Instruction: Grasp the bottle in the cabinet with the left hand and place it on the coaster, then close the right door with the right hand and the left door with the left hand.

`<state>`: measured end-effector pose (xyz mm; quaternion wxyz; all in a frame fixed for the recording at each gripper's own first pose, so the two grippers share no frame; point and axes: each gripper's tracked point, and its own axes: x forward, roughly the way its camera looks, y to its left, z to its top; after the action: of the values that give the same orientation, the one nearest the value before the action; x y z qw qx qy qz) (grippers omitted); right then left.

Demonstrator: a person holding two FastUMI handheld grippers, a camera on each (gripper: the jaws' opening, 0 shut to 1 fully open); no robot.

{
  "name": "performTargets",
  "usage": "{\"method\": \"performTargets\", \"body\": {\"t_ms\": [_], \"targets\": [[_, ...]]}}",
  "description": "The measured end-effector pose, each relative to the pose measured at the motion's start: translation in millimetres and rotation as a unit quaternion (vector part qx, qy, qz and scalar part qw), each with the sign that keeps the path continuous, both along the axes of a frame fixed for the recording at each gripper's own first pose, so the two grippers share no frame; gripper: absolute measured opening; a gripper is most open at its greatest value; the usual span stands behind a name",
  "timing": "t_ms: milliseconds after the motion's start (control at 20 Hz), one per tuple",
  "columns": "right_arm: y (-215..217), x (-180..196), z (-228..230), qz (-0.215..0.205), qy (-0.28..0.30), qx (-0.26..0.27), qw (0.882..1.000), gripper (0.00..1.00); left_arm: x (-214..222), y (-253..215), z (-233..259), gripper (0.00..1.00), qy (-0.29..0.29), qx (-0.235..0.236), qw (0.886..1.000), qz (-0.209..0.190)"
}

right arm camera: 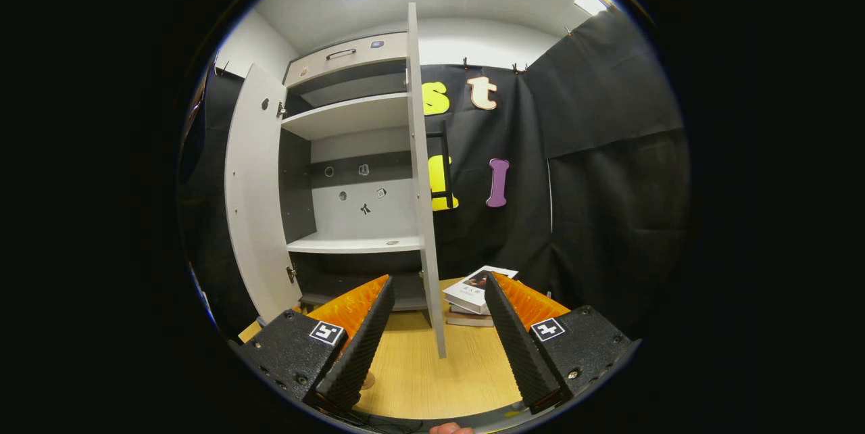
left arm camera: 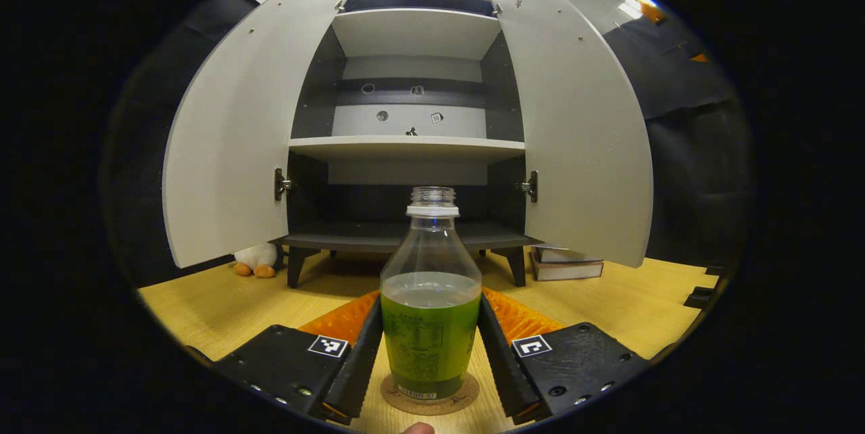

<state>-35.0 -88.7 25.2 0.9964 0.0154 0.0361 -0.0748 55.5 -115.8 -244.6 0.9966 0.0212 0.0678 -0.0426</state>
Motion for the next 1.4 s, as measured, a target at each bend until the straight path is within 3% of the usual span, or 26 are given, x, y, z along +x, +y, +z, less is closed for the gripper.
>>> {"method": "performTargets", "body": {"t_ms": [550, 850, 1400], "targets": [[12.9, 9.1, -4.1, 0.015, 0.008, 0.001, 1.0, 0.83, 0.3, -1.5, -6.8, 0.77, 0.009, -0.012, 1.0, -0.004], [11.3, 4.3, -7.4, 0.011, 0.011, 0.009, 1.0, 0.83, -5.9, -7.7, -8.1, 0.95, 0.02, -0.018, 0.999, -0.018], [9.6, -1.8, -17.9, 0.011, 0.006, 0.031, 0.999, 0.83, -8.6, 4.0, 52.8, 0.95, -0.015, -0.032, 0.999, -0.026]]}}
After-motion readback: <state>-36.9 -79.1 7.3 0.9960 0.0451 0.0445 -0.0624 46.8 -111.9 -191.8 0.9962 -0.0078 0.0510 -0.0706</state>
